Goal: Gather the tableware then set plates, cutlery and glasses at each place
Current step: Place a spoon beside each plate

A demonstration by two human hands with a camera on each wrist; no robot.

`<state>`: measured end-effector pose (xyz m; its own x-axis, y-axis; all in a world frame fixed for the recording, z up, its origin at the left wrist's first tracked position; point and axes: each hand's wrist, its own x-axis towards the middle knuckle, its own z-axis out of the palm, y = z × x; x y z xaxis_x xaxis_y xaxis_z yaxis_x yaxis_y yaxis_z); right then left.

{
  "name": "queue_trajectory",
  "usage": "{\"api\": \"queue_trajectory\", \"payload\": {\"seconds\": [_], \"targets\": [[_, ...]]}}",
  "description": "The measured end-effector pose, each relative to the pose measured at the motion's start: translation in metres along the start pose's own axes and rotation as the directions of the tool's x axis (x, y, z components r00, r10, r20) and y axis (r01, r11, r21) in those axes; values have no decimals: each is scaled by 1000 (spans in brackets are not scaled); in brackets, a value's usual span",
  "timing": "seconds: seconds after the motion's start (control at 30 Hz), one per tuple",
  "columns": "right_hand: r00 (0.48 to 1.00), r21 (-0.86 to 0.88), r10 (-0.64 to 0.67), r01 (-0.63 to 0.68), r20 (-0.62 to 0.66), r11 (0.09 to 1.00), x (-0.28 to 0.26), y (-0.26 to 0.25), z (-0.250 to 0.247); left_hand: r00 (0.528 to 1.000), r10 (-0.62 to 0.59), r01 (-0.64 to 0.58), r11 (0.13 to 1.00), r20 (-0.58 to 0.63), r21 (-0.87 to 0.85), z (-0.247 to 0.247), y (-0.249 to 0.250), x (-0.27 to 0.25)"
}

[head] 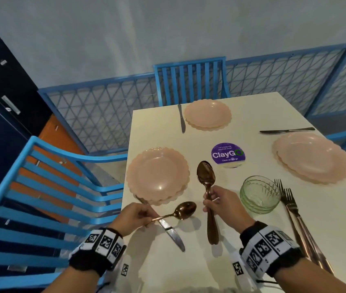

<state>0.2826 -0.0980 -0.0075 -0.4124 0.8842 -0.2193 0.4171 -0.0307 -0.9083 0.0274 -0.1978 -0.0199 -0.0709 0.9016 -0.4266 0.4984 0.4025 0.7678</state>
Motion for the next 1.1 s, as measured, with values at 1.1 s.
{"api": "queue_trajectory", "payload": {"seconds": [1.1], "targets": [[999,-34,40,-39,31,999,6,-5,11,977,208,-170,581,57,796,26,-54,27]]}}
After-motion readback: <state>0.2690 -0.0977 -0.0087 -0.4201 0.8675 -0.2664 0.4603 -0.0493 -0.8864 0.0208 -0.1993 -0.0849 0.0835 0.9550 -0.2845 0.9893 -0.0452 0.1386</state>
